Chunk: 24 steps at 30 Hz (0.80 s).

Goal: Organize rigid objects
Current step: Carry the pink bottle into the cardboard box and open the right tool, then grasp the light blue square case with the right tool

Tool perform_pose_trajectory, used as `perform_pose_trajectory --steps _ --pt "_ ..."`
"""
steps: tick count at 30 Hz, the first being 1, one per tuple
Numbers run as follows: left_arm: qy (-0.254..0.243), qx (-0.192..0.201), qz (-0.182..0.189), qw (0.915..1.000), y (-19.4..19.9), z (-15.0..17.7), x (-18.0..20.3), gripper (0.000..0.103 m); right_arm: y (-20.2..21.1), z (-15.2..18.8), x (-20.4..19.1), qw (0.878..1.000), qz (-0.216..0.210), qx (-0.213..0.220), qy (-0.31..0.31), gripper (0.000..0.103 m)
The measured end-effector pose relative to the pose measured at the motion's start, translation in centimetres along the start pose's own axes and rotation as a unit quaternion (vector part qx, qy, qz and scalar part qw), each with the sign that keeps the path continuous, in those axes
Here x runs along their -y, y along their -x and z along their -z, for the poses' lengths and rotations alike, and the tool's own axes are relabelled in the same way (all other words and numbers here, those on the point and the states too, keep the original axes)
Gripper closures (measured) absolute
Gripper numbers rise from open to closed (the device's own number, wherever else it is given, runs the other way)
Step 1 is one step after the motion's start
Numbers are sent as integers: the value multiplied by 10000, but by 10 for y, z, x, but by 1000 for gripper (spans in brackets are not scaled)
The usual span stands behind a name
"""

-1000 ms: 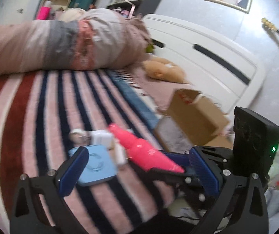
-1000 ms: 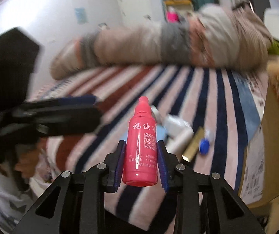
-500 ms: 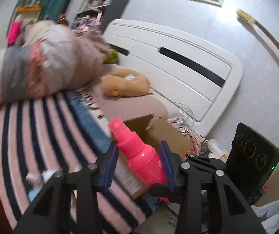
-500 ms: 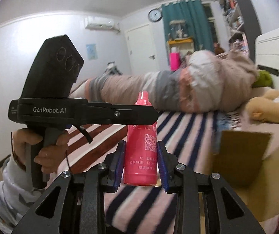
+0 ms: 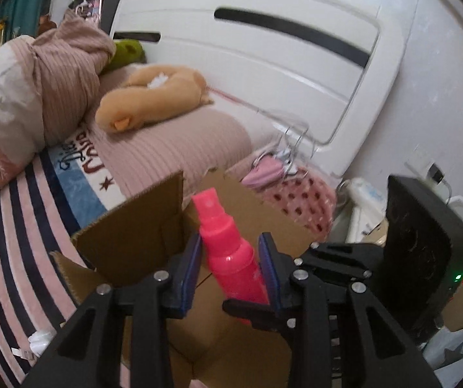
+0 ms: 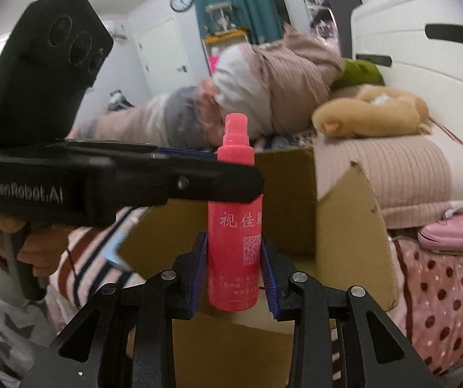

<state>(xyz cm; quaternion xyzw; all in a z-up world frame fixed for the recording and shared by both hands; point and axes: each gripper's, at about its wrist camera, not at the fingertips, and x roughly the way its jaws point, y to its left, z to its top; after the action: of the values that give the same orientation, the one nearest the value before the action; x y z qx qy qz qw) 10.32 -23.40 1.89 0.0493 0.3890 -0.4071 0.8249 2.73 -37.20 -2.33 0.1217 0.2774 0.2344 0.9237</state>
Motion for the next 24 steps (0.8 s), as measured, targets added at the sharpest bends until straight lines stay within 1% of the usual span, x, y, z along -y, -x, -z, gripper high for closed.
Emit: perform_pose_trajectory --steps 2,4,6,7,8,9,10,12,13,14,16,17,19,20,21,23,24 --pt "-41 -117 -17 9999 -9 3 -2 70 -7 3 4 9997 158 -155 -34 76" --pt "-71 -193 -31 9998 -17 4 -3 66 -11 4 6 9992 315 -246 -90 75" --pt "-83 -173 -107 9998 -18 6 -5 42 -15 3 10 9984 492 -279 -79 74" --pt "-81 -138 -121 9998 -17 7 -6 38 -15 3 11 9980 549 -293 -81 71" --pt "-72 -94 -122 9999 -11 8 -7 36 -15 3 9 9979 571 -303 -96 68" --pt "-54 -66 -148 9999 -7 7 -8 36 -13 2 10 9982 523 -274 -143 63" --pt "-39 -39 -186 9998 -3 7 -9 35 -11 2 9 9984 474 -244 -174 60" --pt "-5 117 -361 9993 15 8 -13 29 -5 3 4 9987 463 -179 -150 59" --pt "13 204 -447 9988 26 9 -15 28 -2 2 1 9987 489 -131 -110 59" --pt "49 332 -580 9978 42 12 -20 25 3 3 -3 9987 500 -48 -59 59" --pt "137 493 -813 9954 66 19 -30 22 16 -1 -18 9992 315 241 72 57" --pt "202 586 -1031 9927 85 26 -39 21 20 -4 -25 9992 160 334 144 57" --pt "273 659 -1330 9885 109 37 -53 21 27 -9 -48 9980 -196 454 394 50" --pt "330 685 -1496 9858 122 45 -61 21 27 -11 -62 9966 -365 489 551 48" --pt "439 702 -1695 9820 138 57 -73 20 25 -11 -71 9956 -469 493 638 47" --pt "624 713 -1952 9762 159 77 -92 18 15 -13 -96 9926 -811 408 803 46" --pt "694 722 -2041 9738 167 86 -101 17 4 -14 -113 9904 -1047 293 853 46"
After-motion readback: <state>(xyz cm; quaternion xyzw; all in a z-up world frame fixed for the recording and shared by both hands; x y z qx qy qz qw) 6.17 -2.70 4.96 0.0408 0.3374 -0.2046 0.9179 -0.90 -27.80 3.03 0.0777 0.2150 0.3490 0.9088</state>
